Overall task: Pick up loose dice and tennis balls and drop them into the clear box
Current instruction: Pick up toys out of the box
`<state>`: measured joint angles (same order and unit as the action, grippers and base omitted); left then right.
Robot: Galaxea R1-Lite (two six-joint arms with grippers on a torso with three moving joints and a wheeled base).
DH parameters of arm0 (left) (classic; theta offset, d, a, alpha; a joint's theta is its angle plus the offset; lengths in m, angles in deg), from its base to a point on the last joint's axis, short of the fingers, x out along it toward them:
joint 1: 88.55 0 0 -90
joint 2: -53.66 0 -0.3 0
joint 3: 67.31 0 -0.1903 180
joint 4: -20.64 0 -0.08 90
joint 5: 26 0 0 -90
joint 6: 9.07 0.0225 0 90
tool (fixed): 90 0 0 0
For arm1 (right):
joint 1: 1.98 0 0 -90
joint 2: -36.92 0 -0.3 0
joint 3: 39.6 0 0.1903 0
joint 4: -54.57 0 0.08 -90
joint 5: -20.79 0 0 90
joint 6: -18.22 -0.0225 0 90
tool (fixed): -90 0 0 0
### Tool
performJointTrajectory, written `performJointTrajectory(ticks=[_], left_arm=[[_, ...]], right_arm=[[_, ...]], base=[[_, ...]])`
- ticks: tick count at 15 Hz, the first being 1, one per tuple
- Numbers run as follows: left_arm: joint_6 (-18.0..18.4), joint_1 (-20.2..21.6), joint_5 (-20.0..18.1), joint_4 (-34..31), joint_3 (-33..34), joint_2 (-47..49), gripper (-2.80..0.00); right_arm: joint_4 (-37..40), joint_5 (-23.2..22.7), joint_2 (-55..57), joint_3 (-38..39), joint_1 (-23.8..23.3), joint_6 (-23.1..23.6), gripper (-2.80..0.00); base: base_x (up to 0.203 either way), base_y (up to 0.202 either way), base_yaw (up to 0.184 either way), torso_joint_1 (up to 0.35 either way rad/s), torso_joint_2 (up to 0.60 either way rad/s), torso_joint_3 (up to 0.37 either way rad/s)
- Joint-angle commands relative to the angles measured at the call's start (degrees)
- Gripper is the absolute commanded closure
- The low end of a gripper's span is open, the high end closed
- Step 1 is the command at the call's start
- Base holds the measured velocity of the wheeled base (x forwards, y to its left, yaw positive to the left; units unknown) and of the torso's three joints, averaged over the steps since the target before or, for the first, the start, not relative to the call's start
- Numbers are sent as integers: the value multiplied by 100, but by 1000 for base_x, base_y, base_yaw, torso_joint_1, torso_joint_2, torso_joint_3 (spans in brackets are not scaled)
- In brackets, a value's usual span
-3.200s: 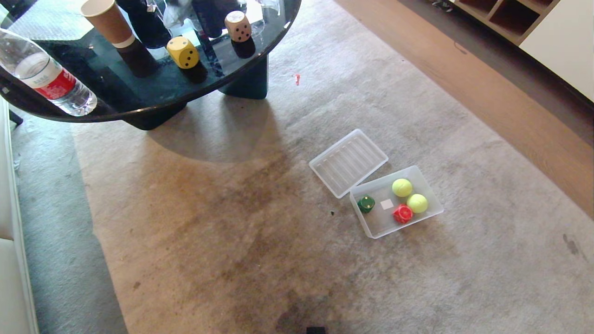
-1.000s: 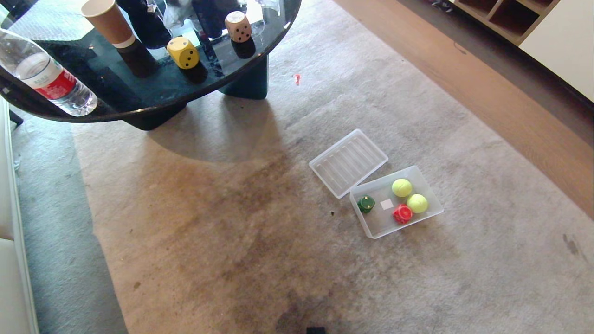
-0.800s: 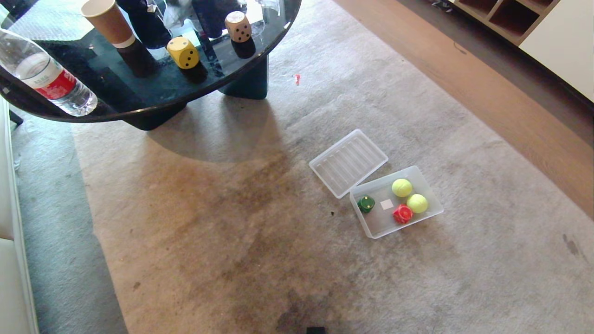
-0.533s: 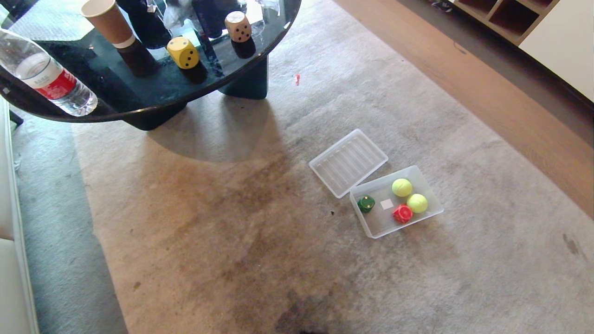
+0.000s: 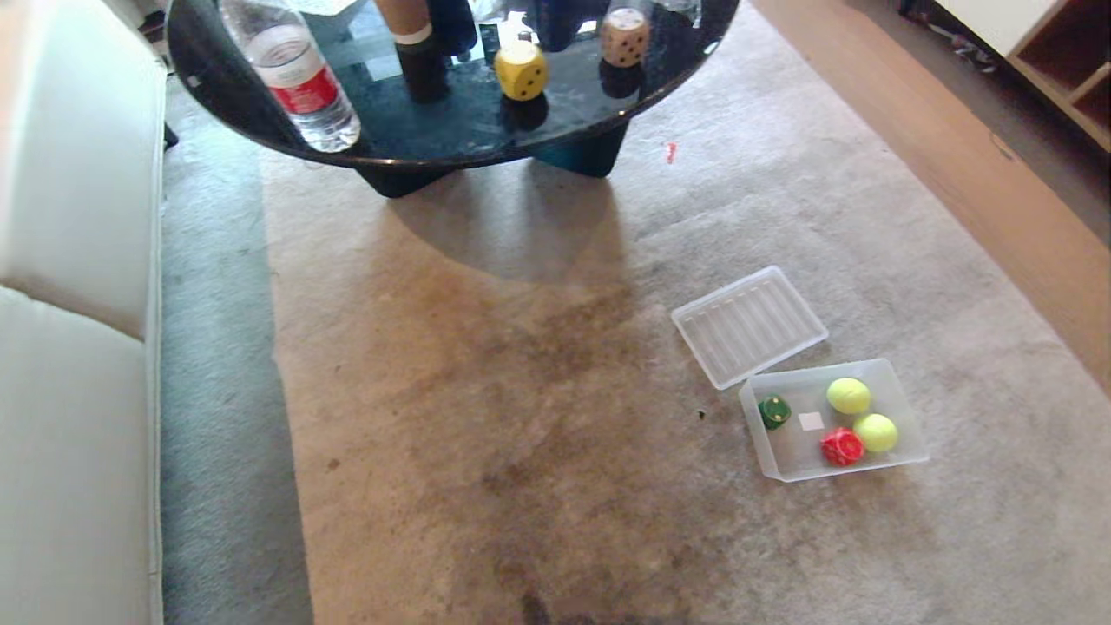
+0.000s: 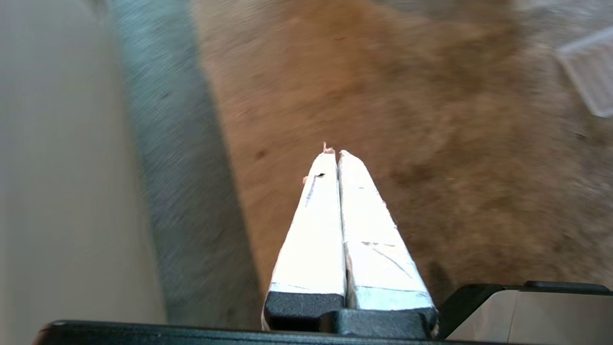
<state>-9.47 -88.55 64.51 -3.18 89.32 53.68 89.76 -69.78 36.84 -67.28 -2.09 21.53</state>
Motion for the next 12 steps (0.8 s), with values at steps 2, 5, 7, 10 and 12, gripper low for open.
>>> performJointTrajectory(ticks=[2, 5, 7, 10, 12], left_arm=[[-4, 0, 2, 1, 0, -2, 0], [-4, 0, 2, 1, 7, -2, 0], [-4, 0, 2, 1, 0, -2, 0], [-4, 0, 2, 1, 0, -2, 0], [3, 0, 2, 1, 0, -2, 0]], right_arm=[[4, 5, 7, 1, 2, -5, 0], [11, 5, 7, 1, -7, -5, 0], [13, -4, 7, 1, -7, -5, 0], [4, -4, 7, 1, 2, -5, 0], [4, -4, 7, 1, -6, -5, 0]], base=[[1, -8, 164, 2, 5, 3], [-1, -7, 164, 2, 2, 1], [0, -7, 164, 4, 1, 0], [-2, -7, 157, 2, 3, 4], [0, -3, 103, 2, 2, 2]])
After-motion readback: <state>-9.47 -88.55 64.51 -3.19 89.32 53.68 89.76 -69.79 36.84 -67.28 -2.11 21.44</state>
